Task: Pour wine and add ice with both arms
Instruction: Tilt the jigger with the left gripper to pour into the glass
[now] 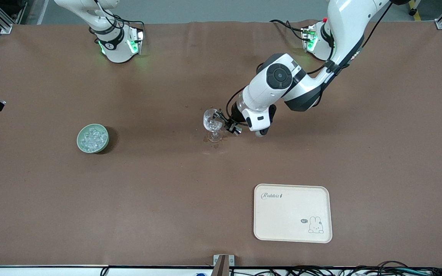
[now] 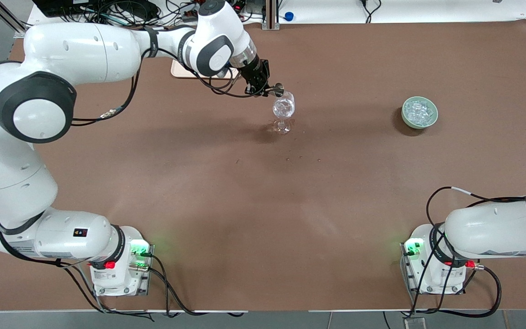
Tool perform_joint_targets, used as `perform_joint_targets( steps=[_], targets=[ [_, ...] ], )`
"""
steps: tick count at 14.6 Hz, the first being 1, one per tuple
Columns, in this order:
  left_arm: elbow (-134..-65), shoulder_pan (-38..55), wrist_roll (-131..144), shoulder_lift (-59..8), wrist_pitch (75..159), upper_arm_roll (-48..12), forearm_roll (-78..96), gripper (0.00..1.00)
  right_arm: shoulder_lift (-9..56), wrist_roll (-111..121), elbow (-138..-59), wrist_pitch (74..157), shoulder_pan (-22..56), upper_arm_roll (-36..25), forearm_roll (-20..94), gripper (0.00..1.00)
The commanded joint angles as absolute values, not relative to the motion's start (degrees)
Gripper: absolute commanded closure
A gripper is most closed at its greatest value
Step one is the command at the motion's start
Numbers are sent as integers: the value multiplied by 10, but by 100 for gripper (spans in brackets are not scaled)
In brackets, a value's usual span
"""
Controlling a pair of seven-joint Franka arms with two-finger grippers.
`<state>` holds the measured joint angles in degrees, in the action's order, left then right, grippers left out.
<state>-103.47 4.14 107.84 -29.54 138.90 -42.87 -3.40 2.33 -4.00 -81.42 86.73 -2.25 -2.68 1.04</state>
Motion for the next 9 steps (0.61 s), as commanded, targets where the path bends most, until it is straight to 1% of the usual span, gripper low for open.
perform_joint_targets(
  steps=[1, 9],
  targets=[
    [-1025, 40, 1092, -301, 1390, -435, -47, 100, 27, -45, -806, 862, -25, -25, 17, 99],
    [-1025, 45, 1099, -297, 1385, -436, -65, 100, 27, -45, -806, 862, -25, -25, 18, 99]
  ],
)
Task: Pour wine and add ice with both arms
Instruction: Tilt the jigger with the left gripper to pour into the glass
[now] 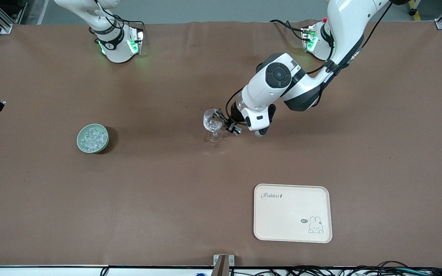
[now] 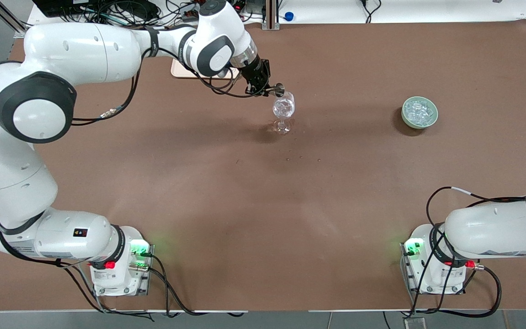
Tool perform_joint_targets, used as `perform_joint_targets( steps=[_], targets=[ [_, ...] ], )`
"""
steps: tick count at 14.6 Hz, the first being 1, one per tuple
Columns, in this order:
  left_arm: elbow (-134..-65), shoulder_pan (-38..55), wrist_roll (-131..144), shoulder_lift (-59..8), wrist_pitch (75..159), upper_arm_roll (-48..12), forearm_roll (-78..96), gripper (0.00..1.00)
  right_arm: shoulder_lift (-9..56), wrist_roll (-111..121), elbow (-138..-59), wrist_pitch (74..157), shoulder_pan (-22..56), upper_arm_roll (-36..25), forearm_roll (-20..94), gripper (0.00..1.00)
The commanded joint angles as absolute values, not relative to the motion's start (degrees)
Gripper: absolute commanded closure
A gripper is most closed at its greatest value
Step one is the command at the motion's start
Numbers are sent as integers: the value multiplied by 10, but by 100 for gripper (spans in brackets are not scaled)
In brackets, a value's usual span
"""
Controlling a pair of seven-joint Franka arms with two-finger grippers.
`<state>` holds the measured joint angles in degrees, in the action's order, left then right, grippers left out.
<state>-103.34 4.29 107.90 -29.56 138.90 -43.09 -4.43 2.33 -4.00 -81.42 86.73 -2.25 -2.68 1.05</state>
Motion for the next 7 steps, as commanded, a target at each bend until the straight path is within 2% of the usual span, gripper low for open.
perform_joint_targets(
  steps=[1, 7],
  targets=[
    [-1023, 46, 1113, -297, 1381, -436, -77, 100, 27, -45, -806, 862, -25, -25, 18, 99],
    [-1020, 31, 1128, -295, 1376, -443, -75, 100, 27, -45, -806, 862, -25, -25, 18, 99]
  ],
)
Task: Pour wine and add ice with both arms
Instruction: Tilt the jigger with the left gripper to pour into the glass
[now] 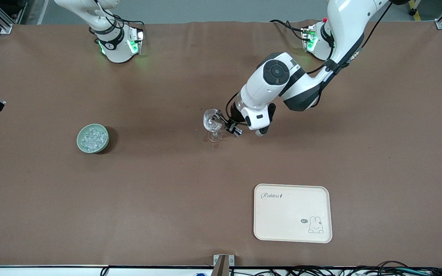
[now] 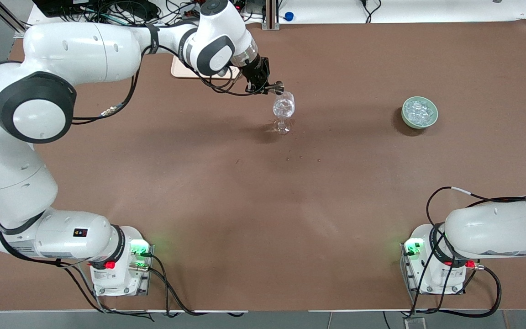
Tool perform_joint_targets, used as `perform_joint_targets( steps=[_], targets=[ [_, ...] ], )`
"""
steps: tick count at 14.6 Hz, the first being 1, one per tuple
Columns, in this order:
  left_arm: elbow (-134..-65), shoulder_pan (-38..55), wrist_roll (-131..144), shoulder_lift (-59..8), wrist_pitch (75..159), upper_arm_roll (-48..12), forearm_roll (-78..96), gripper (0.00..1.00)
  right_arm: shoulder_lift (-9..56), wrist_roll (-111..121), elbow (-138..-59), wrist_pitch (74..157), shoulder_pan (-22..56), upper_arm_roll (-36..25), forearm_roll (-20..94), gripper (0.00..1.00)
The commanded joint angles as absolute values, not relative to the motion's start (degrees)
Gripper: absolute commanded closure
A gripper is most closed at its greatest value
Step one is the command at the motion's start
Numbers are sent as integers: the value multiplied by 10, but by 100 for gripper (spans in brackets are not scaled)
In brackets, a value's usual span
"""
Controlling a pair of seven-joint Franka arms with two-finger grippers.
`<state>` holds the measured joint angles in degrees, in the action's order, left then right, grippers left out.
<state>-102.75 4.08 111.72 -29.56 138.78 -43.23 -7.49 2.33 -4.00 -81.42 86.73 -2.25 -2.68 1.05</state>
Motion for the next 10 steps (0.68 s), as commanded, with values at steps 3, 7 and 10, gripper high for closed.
perform_joint_targets(
  steps=[3, 7, 10],
  targets=[
    [-1019, 30, 1078, -288, 1376, -436, 23, 100, 27, -45, -806, 862, -25, -25, 18, 99],
    [-1024, 30, 968, -257, 1348, -408, 158, 100, 27, -47, -806, 860, -25, -25, 18, 99],
    [-1034, 32, 843, -214, 1294, -347, 299, 100, 27, -51, -806, 852, -15, -23, 18, 99]
  ],
)
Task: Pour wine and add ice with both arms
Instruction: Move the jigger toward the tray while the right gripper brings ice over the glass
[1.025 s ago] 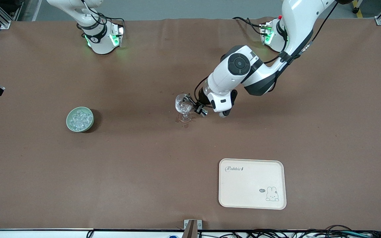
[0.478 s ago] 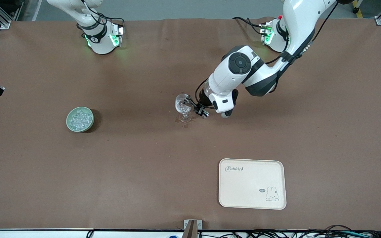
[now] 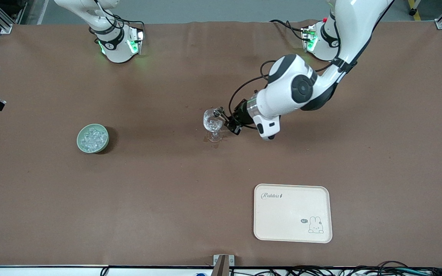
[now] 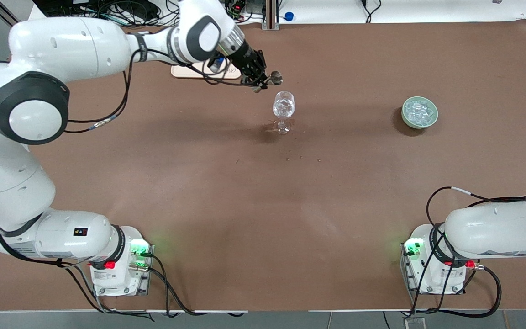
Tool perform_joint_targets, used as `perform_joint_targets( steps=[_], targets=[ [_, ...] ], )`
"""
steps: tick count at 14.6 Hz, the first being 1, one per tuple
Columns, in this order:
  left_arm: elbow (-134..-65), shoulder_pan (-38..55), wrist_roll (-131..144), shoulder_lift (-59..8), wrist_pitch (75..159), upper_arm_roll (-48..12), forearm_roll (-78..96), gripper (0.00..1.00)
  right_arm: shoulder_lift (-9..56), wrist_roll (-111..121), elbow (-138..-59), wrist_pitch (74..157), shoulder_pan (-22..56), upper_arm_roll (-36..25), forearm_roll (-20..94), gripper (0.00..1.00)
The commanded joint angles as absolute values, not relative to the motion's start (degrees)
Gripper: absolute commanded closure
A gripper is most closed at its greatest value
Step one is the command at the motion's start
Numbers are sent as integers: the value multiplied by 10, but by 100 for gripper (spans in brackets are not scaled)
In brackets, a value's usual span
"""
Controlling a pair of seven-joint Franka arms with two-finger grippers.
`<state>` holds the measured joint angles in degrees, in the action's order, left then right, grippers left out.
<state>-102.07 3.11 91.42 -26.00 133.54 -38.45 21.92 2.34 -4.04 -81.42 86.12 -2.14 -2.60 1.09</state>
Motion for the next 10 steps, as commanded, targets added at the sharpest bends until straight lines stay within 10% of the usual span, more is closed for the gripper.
perform_joint_targets(
  steps=[1, 10],
  targets=[
    [-1034, 34, 796, -200, 1259, -314, 348, 100, 27, -55, -806, 851, -10, -21, 18, 99],
    [-964, 39, 611, -270, 1141, -96, 643, 100, 43, -339, -806, 878, 7, 139, 11, 99]
  ],
)
